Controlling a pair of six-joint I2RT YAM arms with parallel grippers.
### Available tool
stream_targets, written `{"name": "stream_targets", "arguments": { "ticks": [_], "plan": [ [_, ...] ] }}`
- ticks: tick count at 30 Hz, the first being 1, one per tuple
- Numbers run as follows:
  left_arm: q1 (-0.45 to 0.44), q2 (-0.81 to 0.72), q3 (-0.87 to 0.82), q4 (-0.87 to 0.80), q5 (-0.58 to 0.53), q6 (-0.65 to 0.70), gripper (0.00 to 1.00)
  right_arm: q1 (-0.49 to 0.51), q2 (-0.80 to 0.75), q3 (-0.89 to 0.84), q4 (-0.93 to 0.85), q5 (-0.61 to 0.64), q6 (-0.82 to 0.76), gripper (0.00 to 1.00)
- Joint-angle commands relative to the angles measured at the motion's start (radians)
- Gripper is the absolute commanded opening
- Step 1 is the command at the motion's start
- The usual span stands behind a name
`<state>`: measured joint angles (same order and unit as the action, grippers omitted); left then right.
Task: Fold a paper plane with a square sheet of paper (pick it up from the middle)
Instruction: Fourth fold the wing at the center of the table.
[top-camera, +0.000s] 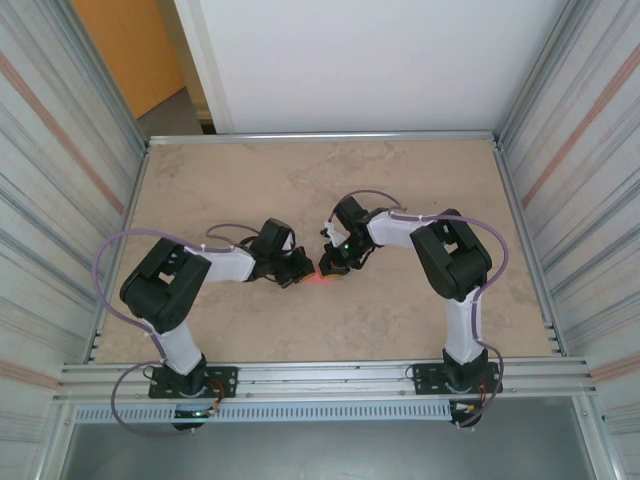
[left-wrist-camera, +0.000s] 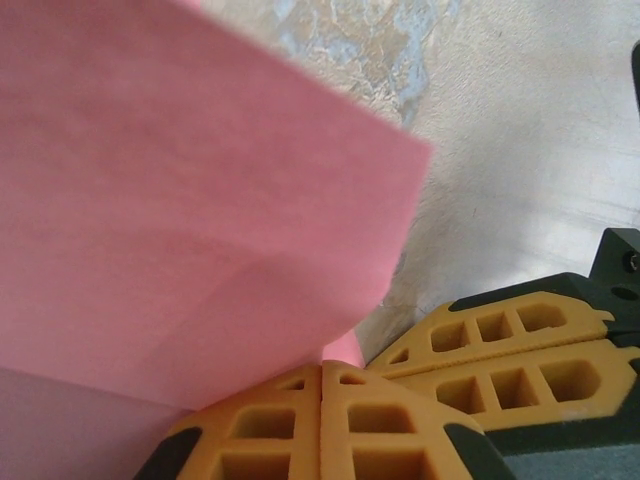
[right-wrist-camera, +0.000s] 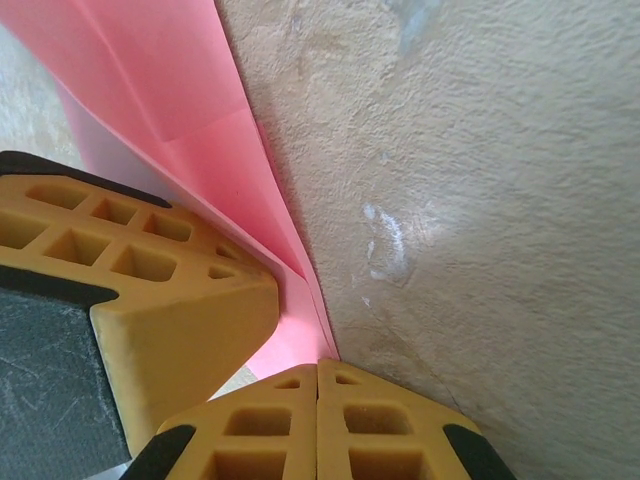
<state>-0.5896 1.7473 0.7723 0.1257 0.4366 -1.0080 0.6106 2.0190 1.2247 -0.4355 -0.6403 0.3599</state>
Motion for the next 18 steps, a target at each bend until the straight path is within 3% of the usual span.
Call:
{"name": "stream_targets", "arguments": {
  "ticks": [1, 9, 18],
  "plan": [
    [0.001, -0.024, 0.015, -0.004, 0.002, 0.007, 0.08, 0.017, 0.039, -0.034, -0.045, 0.099, -0.022, 0.06],
    [0.001, 0.009, 0.031, 0.088, 0.022, 0.006, 0.1, 0.022, 0.046, -0.048, -0.048, 0.125, -0.009, 0.05],
    [0.0, 0.043, 0.022, 0.036, -0.031, 0.023, 0.09, 0.025, 0.051, -0.047, -0.066, 0.155, 0.001, 0.04]
  ]
}}
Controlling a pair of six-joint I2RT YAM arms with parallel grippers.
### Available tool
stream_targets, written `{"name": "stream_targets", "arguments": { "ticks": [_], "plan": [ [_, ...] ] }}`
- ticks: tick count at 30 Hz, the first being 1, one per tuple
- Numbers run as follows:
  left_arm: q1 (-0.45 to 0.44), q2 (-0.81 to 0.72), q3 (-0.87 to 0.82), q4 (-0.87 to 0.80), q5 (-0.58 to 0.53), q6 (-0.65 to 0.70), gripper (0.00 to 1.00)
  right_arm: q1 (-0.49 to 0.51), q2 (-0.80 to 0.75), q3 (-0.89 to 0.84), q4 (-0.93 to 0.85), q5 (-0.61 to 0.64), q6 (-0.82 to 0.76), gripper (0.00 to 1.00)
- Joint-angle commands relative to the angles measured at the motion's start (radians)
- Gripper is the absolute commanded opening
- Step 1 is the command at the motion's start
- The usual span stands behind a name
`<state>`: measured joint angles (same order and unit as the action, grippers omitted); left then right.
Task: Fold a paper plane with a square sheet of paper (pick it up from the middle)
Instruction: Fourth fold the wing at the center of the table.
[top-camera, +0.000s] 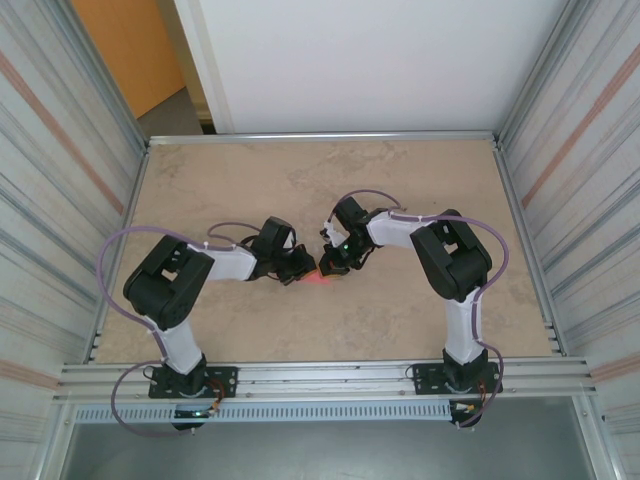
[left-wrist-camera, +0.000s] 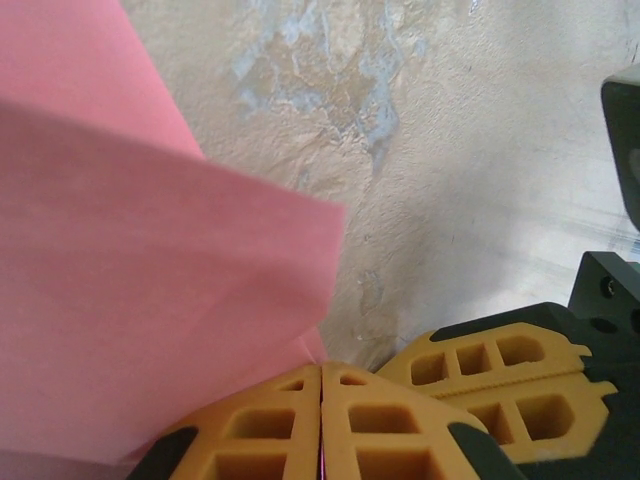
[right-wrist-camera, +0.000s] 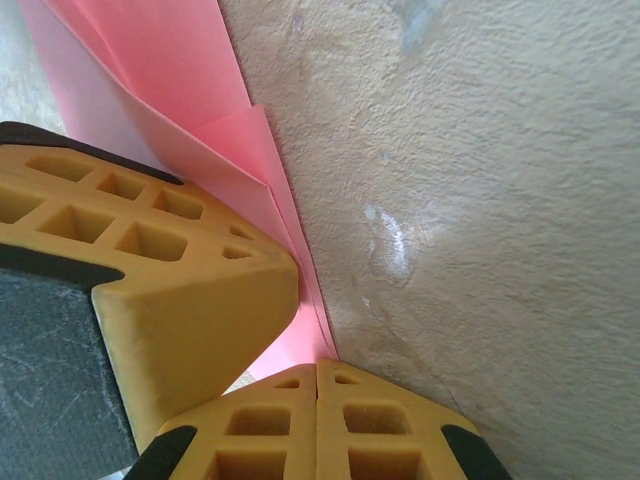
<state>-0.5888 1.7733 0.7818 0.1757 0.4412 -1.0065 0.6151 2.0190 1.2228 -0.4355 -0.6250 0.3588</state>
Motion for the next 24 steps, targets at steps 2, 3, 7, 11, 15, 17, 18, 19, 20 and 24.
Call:
{"name": "stream_targets", "arguments": {
  "ticks": [2, 3, 7, 11, 15, 17, 18, 19, 20, 24],
  "plan": [
    [0.003, 0.015, 0.001, -0.019, -0.056, 0.033, 0.09, 0.023, 0.054, -0.045, -0.082, 0.162, 0.002, 0.05],
    [0.008, 0.014, -0.006, -0.022, -0.063, 0.039, 0.09, 0.024, 0.054, -0.047, -0.091, 0.18, 0.005, 0.05],
    [0.042, 0.004, -0.032, -0.016, -0.071, 0.064, 0.09, 0.032, 0.069, -0.063, -0.127, 0.247, 0.022, 0.05],
    [0.091, -0.012, -0.05, -0.019, -0.07, 0.099, 0.09, 0.041, 0.079, -0.086, -0.144, 0.307, 0.046, 0.04],
    [0.147, -0.028, -0.06, -0.024, -0.057, 0.133, 0.09, 0.046, 0.09, -0.095, -0.149, 0.327, 0.066, 0.04],
    [0.177, -0.038, -0.066, -0.035, -0.06, 0.155, 0.09, 0.046, 0.093, -0.098, -0.149, 0.333, 0.075, 0.03],
    [0.192, -0.041, -0.067, -0.04, -0.059, 0.164, 0.1, 0.047, 0.093, -0.097, -0.149, 0.335, 0.077, 0.03],
    [0.211, -0.044, -0.07, -0.042, -0.059, 0.174, 0.1, 0.048, 0.093, -0.098, -0.149, 0.335, 0.078, 0.03],
    [0.231, -0.048, -0.072, -0.045, -0.06, 0.183, 0.1, 0.047, 0.092, -0.099, -0.149, 0.334, 0.079, 0.03],
    [0.302, -0.053, -0.073, -0.054, -0.061, 0.209, 0.1, 0.047, 0.093, -0.096, -0.146, 0.333, 0.084, 0.03]
  ]
}}
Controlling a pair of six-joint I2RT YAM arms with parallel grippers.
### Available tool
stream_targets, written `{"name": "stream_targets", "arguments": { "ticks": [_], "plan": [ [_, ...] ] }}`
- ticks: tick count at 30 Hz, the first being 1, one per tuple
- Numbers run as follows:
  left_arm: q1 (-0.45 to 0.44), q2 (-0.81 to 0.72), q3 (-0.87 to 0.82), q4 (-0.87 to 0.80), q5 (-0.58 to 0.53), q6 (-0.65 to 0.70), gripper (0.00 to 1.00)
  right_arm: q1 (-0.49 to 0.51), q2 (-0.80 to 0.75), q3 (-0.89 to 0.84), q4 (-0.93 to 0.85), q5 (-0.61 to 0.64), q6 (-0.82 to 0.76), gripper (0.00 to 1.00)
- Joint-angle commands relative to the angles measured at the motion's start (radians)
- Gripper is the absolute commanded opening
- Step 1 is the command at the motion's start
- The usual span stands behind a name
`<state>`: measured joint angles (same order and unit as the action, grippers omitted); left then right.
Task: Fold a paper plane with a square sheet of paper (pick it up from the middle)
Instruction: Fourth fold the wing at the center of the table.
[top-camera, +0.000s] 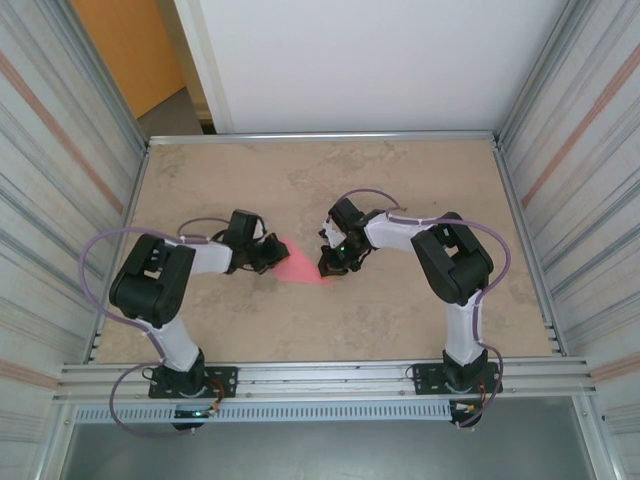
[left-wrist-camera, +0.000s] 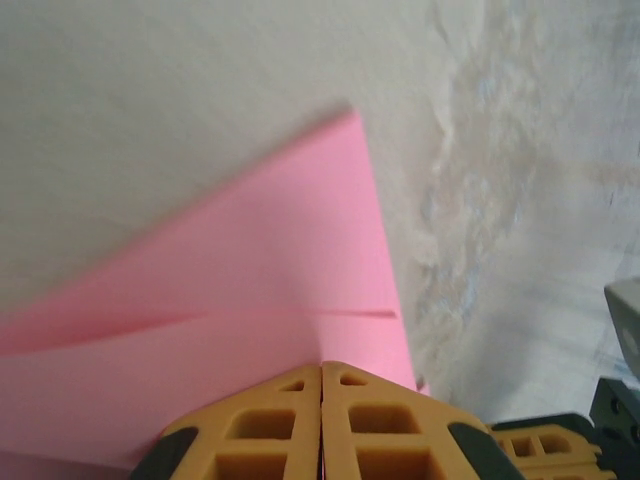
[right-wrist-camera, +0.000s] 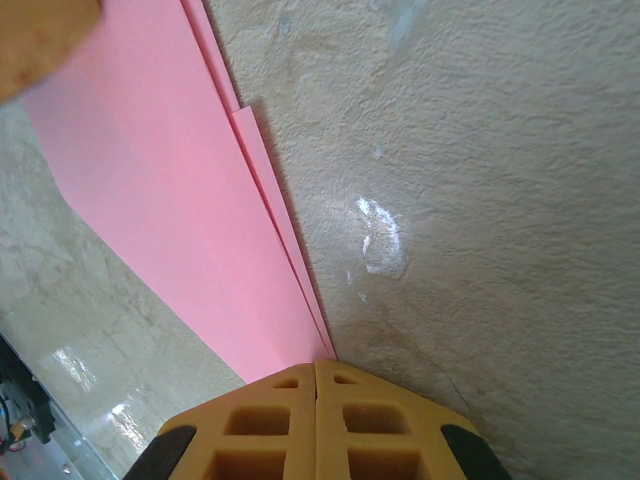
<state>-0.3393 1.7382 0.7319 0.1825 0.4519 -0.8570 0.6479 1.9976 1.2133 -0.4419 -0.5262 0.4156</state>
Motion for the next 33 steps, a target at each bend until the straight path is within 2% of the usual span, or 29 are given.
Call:
{"name": "stream_targets", "arguments": {
  "ticks": [1, 13, 20, 23, 27, 30, 33],
  "plan": [
    [0.068, -0.019, -0.023, -0.063, -0.076, 0.066, 0.1, 0.013, 0.115, -0.086, -0.139, 0.233, 0.028, 0.03],
    [0.226, -0.006, -0.001, -0.095, -0.073, 0.135, 0.1, 0.007, 0.104, -0.089, -0.113, 0.203, 0.046, 0.03],
    [0.25, -0.09, 0.107, -0.224, -0.08, 0.182, 0.11, 0.0, 0.064, -0.051, -0.072, 0.13, 0.072, 0.08],
    [0.25, -0.162, 0.123, -0.262, -0.078, 0.169, 0.15, -0.004, 0.014, 0.004, -0.046, 0.086, 0.091, 0.14],
    [0.247, -0.254, 0.091, -0.285, -0.04, 0.118, 0.22, -0.003, -0.081, 0.078, 0.027, 0.037, 0.116, 0.29],
    [0.243, -0.32, 0.04, -0.29, -0.009, 0.077, 0.35, -0.007, -0.123, 0.085, 0.099, 0.007, 0.088, 0.4],
    [0.243, -0.351, 0.015, -0.315, 0.046, 0.072, 0.47, -0.017, -0.099, 0.106, 0.101, -0.011, 0.028, 0.45]
  ]
}}
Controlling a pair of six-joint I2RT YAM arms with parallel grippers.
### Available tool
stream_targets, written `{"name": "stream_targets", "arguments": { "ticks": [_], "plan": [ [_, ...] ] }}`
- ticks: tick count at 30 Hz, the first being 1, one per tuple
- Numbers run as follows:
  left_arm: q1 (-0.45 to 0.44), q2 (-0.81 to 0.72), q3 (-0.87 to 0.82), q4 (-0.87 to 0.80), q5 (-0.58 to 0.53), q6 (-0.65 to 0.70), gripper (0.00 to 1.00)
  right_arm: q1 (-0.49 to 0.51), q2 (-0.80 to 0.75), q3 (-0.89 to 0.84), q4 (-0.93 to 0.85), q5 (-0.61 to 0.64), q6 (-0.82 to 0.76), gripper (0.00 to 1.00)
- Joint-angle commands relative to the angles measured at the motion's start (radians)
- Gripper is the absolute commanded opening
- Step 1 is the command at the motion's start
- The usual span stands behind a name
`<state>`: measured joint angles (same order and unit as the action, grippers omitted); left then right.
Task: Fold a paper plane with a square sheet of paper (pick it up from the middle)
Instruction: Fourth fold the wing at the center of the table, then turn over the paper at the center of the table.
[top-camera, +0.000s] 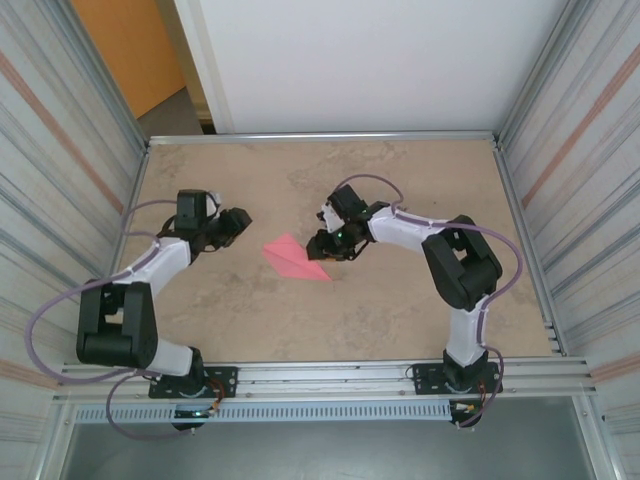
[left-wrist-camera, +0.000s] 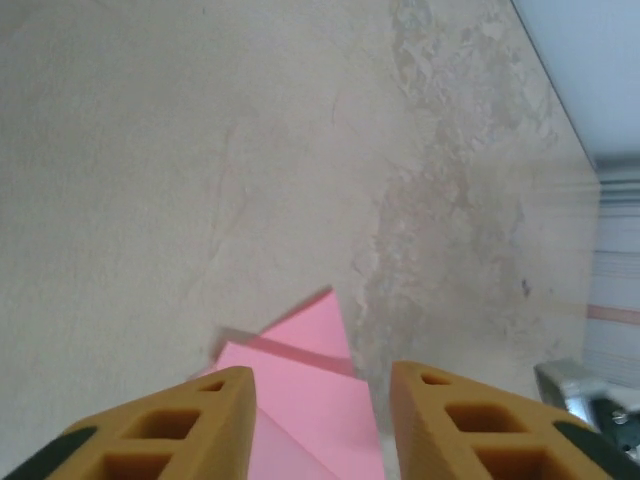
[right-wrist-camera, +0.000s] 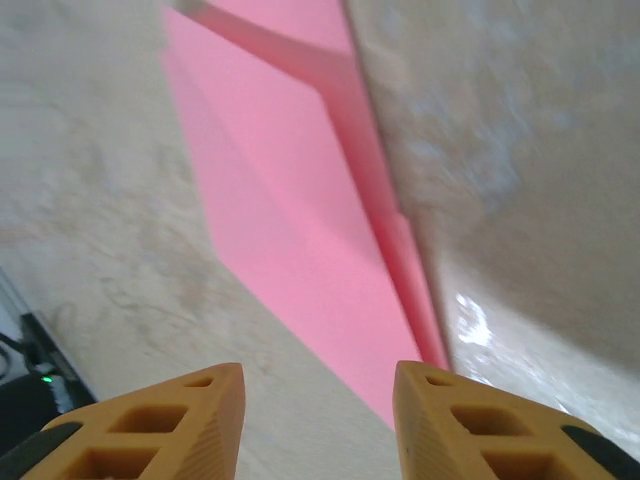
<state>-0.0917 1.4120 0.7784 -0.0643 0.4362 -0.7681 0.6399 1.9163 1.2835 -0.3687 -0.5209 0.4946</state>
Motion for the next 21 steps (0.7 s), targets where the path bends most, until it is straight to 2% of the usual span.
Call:
{"name": "stream_targets", "arguments": {
  "ticks": [1, 8, 13, 21],
  "plan": [
    [-0.004, -0.028, -0.026, -0.085, 0.072, -0.006, 0.49, -0.014, -0.003, 0.045, 0.02, -0.025, -0.069, 0.45],
    [-0.012, -0.011, -0.066, -0.041, 0.173, -0.029, 0.58, -0.022, 0.133, 0.188, -0.058, -0.075, -0.195, 0.47],
    [-0.049, 0.005, -0.076, -0.018, 0.172, -0.033, 0.63, -0.023, 0.209, 0.259, -0.09, -0.088, -0.22, 0.44],
    [-0.075, 0.035, -0.076, 0.006, 0.173, -0.051, 0.65, -0.022, 0.253, 0.278, -0.101, -0.137, -0.244, 0.38]
  ]
}}
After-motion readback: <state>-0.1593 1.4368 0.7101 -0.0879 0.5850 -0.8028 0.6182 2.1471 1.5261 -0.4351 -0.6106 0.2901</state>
